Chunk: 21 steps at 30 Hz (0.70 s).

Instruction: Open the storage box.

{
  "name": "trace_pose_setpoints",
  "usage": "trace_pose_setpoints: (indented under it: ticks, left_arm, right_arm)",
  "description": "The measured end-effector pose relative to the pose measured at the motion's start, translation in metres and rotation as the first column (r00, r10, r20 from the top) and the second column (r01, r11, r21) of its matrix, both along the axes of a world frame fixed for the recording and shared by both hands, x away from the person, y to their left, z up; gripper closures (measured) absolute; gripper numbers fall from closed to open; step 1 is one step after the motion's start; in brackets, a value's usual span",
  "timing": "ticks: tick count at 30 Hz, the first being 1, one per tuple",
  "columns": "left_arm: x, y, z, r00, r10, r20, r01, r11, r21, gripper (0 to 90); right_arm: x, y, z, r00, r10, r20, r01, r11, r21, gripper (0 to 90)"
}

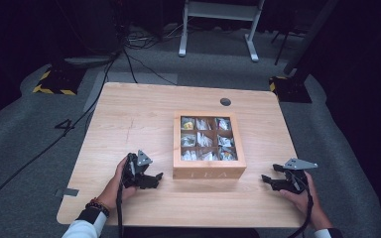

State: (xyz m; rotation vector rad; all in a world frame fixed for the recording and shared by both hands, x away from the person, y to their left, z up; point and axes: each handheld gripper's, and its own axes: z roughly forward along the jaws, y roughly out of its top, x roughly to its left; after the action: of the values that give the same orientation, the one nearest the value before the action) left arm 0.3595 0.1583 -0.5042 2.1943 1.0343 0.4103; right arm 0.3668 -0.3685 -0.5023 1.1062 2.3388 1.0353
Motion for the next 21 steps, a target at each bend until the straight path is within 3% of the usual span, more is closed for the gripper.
trace_pose_setpoints:
  ticks: [4,8,14,16,21]
  left_arm:
    - [0.001,0.001,0.000,0.9997,-0.023,-0.003,0.023,0.9997,-0.001,11.2]
    - [0.002,0.005,0.000,0.9978,-0.065,-0.014,0.065,0.9979,-0.010,11.2]
    - [0.002,0.005,0.000,0.9976,-0.068,-0.012,0.067,0.9977,-0.010,11.2]
    - [0.002,0.005,-0.001,0.9976,-0.069,-0.012,0.069,0.9975,-0.013,11.3]
    - [0.002,0.006,-0.001,0.9967,-0.081,-0.013,0.080,0.9967,-0.012,11.4]
  right_arm:
    - [-0.001,-0.001,0.004,1.0000,-0.001,0.000,0.001,0.999,0.041,28.5]
    - [-0.007,0.006,0.025,0.9984,0.017,0.053,-0.021,0.996,0.084,30.6]
    - [-0.014,0.024,0.044,0.9959,0.049,0.077,-0.055,0.995,0.078,36.0]
    - [-0.017,0.037,0.051,0.9913,0.100,0.086,-0.107,0.991,0.084,38.5]
    - [-0.018,0.051,0.056,0.9864,0.143,0.082,-0.150,0.985,0.086,41.2]
